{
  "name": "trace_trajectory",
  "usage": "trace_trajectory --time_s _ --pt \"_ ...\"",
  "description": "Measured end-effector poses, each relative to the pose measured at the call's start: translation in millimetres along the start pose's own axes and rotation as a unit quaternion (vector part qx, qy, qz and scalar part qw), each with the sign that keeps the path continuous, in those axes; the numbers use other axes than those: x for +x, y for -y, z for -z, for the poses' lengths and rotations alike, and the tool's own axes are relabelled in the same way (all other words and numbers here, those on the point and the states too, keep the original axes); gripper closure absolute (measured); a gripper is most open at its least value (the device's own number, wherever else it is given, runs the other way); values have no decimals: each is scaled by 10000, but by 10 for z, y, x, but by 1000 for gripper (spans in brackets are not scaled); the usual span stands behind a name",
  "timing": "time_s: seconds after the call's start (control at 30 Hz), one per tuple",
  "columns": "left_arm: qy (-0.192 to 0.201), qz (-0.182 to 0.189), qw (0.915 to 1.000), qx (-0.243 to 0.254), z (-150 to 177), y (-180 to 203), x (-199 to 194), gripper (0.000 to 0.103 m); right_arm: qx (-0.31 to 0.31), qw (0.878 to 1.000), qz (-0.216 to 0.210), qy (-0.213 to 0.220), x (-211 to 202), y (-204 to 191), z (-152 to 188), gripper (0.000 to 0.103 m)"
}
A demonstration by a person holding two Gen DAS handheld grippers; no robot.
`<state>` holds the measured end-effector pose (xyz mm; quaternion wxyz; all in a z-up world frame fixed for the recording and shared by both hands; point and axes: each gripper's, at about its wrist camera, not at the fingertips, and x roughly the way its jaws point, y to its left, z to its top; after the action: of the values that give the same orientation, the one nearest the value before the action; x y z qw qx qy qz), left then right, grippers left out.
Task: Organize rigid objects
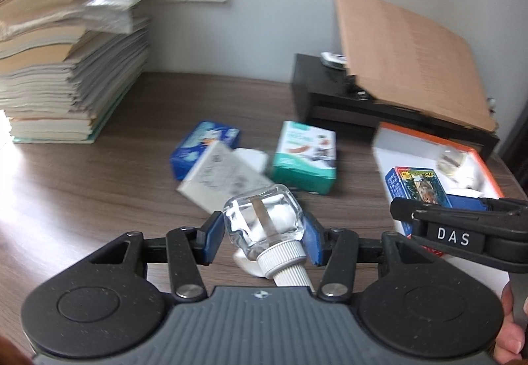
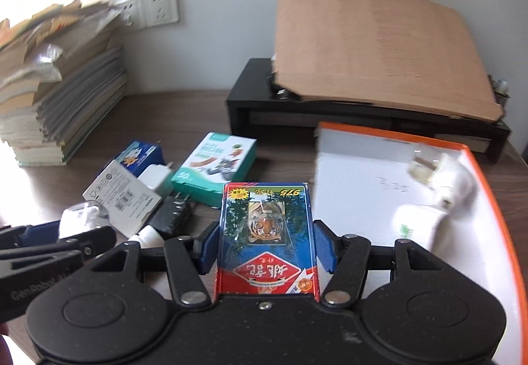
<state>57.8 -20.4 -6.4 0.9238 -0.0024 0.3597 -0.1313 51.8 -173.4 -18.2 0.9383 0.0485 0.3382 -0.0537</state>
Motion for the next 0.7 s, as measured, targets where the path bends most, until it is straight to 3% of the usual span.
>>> trace_trajectory --time_s 0.7 --pt "46 787 9942 726 260 1402 -256 52 609 9953 680 319 -1011 1381 493 32"
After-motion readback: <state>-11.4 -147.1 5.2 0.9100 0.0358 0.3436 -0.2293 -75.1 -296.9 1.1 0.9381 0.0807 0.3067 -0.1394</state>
